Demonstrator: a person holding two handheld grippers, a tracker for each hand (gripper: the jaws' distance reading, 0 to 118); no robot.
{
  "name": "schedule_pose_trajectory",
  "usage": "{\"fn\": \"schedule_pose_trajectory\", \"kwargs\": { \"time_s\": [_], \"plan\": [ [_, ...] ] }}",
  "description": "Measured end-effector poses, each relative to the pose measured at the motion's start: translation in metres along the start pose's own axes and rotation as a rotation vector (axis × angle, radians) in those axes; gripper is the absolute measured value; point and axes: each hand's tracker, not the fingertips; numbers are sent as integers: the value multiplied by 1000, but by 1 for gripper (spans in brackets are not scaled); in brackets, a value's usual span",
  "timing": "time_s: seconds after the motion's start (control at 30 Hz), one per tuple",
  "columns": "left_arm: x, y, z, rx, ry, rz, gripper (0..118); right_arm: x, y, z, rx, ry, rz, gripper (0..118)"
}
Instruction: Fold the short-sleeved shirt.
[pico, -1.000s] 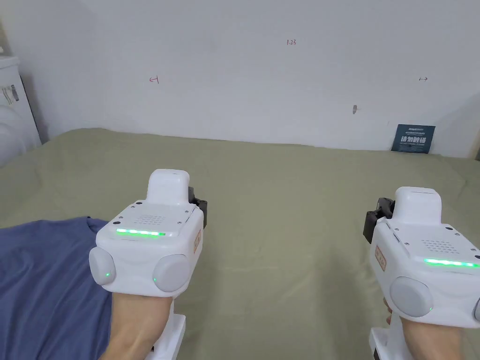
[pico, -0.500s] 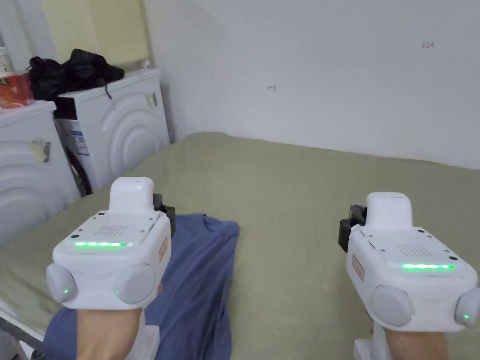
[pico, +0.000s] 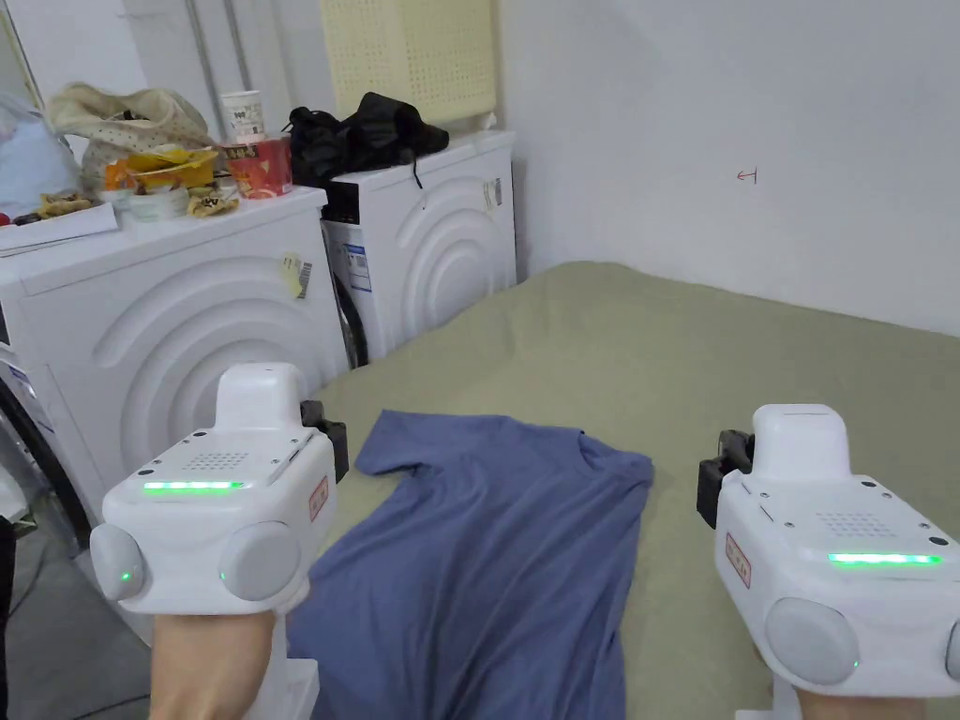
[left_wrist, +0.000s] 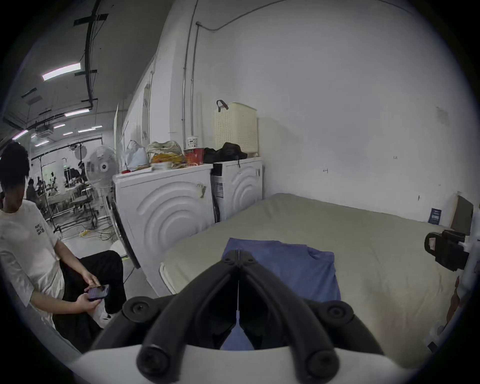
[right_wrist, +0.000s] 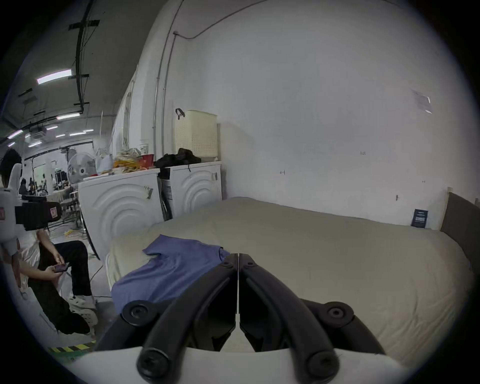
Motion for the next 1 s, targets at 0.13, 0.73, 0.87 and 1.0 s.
{"fn": "schedule_pose_trajectory", "kwargs": {
  "time_s": [0.13, 0.73, 0.87, 1.0],
  "plan": [
    [7, -4, -18, -19, -29, -13, 1, 1, 1, -6, -6, 3, 9, 1],
    [133, -74, -261, -533, -315, -117, 1, 38, -80, -41, -222, -21, -4, 1],
    [144, -92, -293, -637, -338, -120, 1, 48, -96, -48, -266, -36, -10, 1],
    [150, -96, -297, -667, -359, -134, 3, 55, -104, -50, -289, -33, -31, 1]
  ]
}}
